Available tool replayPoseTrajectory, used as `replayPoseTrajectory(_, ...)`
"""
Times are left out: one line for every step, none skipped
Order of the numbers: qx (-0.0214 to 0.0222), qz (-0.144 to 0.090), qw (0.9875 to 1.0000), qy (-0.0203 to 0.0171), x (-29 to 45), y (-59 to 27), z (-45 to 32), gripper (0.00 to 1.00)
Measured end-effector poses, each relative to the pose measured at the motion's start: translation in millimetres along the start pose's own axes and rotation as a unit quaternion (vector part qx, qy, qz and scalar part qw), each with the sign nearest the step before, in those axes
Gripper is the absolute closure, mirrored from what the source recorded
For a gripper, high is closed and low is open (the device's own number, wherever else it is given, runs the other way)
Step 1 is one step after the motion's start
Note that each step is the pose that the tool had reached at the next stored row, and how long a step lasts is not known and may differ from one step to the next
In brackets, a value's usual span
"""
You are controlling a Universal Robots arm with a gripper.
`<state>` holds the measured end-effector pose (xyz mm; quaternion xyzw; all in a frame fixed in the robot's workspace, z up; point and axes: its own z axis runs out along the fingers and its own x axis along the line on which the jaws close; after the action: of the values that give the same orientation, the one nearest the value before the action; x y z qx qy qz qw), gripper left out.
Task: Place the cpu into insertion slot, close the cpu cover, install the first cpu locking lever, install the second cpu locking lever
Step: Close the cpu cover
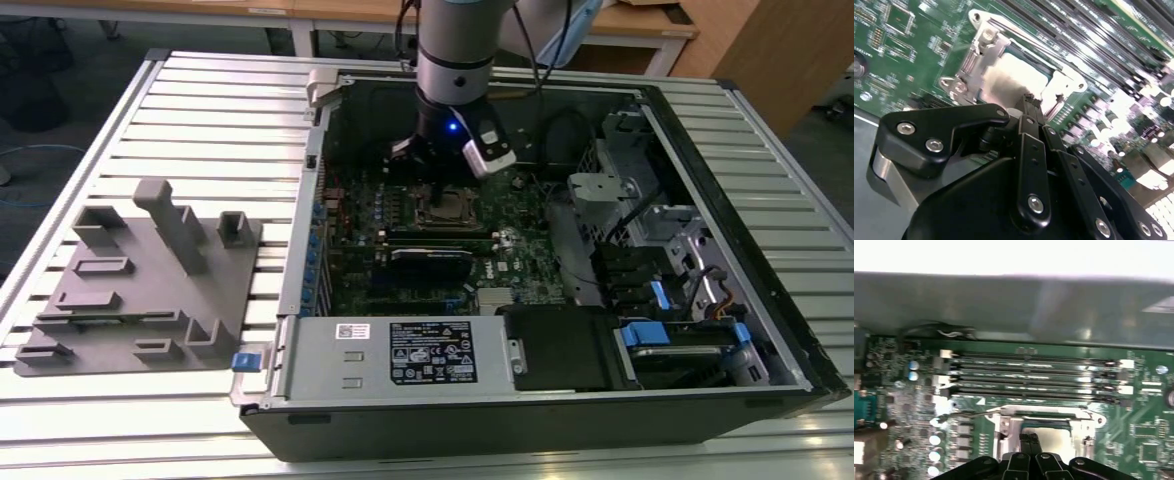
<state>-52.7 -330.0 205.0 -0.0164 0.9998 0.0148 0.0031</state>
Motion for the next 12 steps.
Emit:
replayPoseTrajectory(0.0, 0.0, 1.0, 0.0, -2.5, -0.1, 0.0, 0.9)
replayPoseTrajectory(0.0, 0.0, 1.0, 0.0, -4.5, -0.2, 0.0, 0.9)
replayPoseTrajectory(0.0, 0.0, 1.0, 0.0001, -5.2, -0.3, 0.0, 0.9)
replayPoseTrajectory(0.0, 0.0, 1.0, 0.0, -5.2, -0.3, 0.0, 0.9)
replayPoseTrajectory(0.0, 0.0, 1.0, 0.0, -5.3, -0.2, -0.2, 0.9)
replayPoseTrajectory(0.0, 0.0, 1.0, 0.0001, -5.3, -0.2, -0.5, 0.9)
replayPoseTrajectory(0.0001, 0.0, 1.0, 0.0001, -5.3, -0.2, -1.1, 0.9)
replayPoseTrajectory(0.0, 0.0, 1.0, 0.0, -5.3, -0.2, -1.8, 0.9)
replayPoseTrajectory(0.0, 0.0, 1.0, 0.0, -5.3, -0.1, -2.7, 0.9)
replayPoseTrajectory(0.0, 0.0, 1.0, 0.0, -5.3, -0.1, -3.6, 0.9)
replayPoseTrajectory(0.0, 0.0, 1.0, 0.0001, -5.3, -0.1, -4.2, 0.9)
replayPoseTrajectory(0.0, 0.0, 1.0, 0.0, -5.3, -0.1, -4.7, 0.9)
